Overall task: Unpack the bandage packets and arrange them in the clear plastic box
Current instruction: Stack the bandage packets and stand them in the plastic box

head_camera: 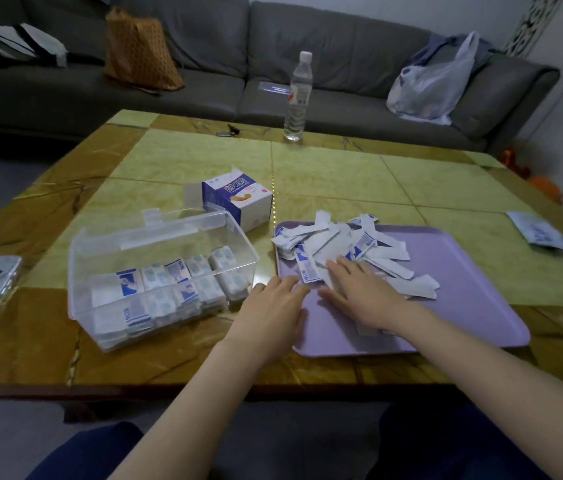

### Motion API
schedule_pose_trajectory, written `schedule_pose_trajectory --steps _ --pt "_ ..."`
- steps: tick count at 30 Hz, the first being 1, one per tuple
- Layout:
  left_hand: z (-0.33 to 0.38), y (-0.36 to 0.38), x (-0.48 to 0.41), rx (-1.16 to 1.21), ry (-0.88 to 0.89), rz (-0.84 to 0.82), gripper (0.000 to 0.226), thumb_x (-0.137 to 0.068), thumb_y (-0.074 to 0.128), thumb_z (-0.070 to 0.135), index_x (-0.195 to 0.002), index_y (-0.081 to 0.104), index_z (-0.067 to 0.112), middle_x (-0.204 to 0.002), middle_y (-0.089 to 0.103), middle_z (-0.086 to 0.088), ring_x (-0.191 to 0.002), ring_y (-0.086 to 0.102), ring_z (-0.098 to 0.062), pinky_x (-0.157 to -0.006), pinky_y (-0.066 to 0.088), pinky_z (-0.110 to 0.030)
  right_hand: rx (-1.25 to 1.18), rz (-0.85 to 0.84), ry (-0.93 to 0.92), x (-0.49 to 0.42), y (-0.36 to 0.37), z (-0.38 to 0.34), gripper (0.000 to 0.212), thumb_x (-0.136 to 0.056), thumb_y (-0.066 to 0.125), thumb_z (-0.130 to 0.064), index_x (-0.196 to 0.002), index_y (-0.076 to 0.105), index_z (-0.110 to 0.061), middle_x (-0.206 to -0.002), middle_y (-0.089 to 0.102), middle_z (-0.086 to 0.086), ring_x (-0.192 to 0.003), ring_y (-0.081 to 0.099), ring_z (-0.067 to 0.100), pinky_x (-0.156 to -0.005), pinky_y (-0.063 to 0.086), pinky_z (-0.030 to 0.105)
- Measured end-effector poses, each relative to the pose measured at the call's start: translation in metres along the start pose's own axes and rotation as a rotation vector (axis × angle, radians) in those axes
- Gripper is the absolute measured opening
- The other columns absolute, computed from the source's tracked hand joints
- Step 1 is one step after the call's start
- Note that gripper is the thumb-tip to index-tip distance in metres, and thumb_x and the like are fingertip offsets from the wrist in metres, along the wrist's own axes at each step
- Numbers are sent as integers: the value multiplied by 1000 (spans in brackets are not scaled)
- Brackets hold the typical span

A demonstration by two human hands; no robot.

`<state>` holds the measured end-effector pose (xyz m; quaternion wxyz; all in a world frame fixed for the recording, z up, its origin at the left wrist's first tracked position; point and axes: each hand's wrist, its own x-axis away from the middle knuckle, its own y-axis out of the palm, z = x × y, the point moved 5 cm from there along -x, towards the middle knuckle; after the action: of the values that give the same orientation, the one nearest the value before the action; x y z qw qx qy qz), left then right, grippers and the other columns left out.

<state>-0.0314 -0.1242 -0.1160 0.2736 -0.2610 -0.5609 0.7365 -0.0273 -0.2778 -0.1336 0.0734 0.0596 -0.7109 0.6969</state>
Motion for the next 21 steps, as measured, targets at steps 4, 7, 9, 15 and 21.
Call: schedule_pose_trajectory --steps 4,7,9,15,21 --pt "3 8 -19 -13 -43 -8 44 -100 34 30 -142 28 19 -147 28 -5 -132 31 -22 -105 28 -35 -19 98 -58 11 -6 2 55 -95 30 -54 -139 32 -22 -141 39 0 -127 38 23 -101 35 36" --pt "4 4 -40 -10 -79 65 42 -98 37 31 -138 31 21 -137 35 -4 -124 36 -23 -99 31 -33 -181 317 7 3 -28 20 39 -98 36 -41 -129 44 -19 -126 48 2 -113 49 21 -86 39 33" --pt "3 -2 -59 -10 -99 114 40 -98 38 31 -136 34 20 -133 37 -4 -121 38 -24 -97 31 -34 -252 429 52 -12 -42 39 31 -99 39 -30 -125 46 -14 -122 48 5 -110 49 23 -83 40 34" --pt "-3 -2 -117 -77 -111 103 42 -99 36 30 -139 34 17 -143 34 -6 -127 35 -26 -102 28 -37 -338 382 171 -83 -54 100 32 -96 40 -4 -127 47 -8 -131 45 11 -122 43 27 -96 34 32" --pt "-3 20 -153 -99 -132 -82 43 -100 29 36 -138 33 17 -145 29 -8 -131 28 -28 -104 28 -45 -211 122 122 -130 -46 124 29 -89 52 -9 -116 62 -16 -127 56 6 -114 53 25 -94 44 35"
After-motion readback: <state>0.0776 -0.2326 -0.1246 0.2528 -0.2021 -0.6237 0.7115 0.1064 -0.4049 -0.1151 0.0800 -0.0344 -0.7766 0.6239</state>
